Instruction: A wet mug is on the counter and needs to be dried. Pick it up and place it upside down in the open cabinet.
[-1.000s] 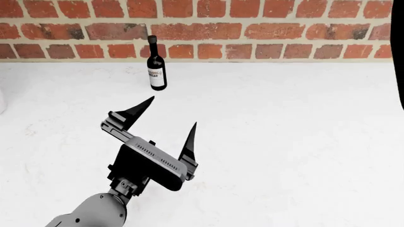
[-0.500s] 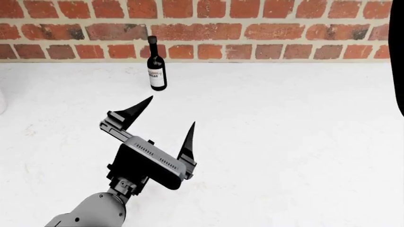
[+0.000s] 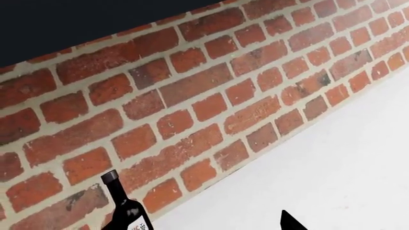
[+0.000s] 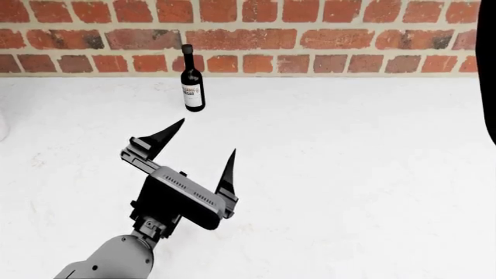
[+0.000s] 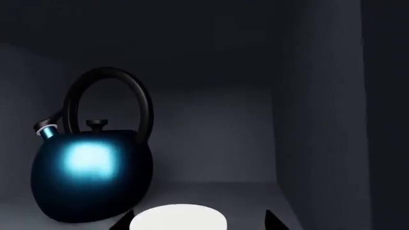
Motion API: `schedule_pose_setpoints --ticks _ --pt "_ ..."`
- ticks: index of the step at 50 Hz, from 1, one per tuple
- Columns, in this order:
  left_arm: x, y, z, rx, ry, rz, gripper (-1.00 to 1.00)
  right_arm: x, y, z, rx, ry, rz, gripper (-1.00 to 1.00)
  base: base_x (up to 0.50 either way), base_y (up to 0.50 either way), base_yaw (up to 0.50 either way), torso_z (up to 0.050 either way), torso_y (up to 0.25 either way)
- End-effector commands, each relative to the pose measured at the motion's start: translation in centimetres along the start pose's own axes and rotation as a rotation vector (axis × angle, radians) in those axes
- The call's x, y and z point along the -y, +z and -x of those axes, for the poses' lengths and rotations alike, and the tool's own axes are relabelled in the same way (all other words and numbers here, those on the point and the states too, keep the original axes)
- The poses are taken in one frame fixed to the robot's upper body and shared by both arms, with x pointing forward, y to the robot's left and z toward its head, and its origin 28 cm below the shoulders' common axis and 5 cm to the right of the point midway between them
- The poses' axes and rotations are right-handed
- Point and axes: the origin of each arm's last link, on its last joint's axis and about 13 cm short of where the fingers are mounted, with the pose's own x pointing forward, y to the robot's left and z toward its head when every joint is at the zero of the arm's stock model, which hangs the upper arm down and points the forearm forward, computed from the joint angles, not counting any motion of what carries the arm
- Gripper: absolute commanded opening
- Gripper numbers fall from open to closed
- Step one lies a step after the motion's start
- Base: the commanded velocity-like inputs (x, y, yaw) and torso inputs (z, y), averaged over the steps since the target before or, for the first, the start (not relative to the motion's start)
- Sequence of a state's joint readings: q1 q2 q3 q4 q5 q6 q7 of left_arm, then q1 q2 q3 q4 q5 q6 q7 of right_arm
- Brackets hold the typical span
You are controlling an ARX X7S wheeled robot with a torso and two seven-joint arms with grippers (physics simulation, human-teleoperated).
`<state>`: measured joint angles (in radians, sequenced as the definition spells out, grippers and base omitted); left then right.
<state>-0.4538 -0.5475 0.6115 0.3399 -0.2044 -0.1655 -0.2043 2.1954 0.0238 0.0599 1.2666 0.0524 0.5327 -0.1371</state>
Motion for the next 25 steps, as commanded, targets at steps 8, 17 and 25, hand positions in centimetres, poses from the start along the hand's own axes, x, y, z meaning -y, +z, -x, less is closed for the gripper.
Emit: schedule_pose_setpoints --ticks 8,17,25 --pt "-0.2 -0.5 -0.1 -0.011 0.008 0.002 1.0 0.3 -0.6 -0.2 -0.04 -0.039 0.153 1.0 0.0 0.0 0.0 0.0 0.0" --pt "-0.3 -0.6 -0.2 -0.015 0.01 -0.001 1.0 -0.3 0.6 -0.1 -0.001 -0.014 0.209 1.0 0.0 0.0 0.0 0.0 -0.001" --pt "-0.3 -0.8 -0.1 -0.017 0.011 0.0 1.0 -1.1 1.7 0.1 0.033 0.018 0.256 1.0 0.0 0.0 0.0 0.0 0.0"
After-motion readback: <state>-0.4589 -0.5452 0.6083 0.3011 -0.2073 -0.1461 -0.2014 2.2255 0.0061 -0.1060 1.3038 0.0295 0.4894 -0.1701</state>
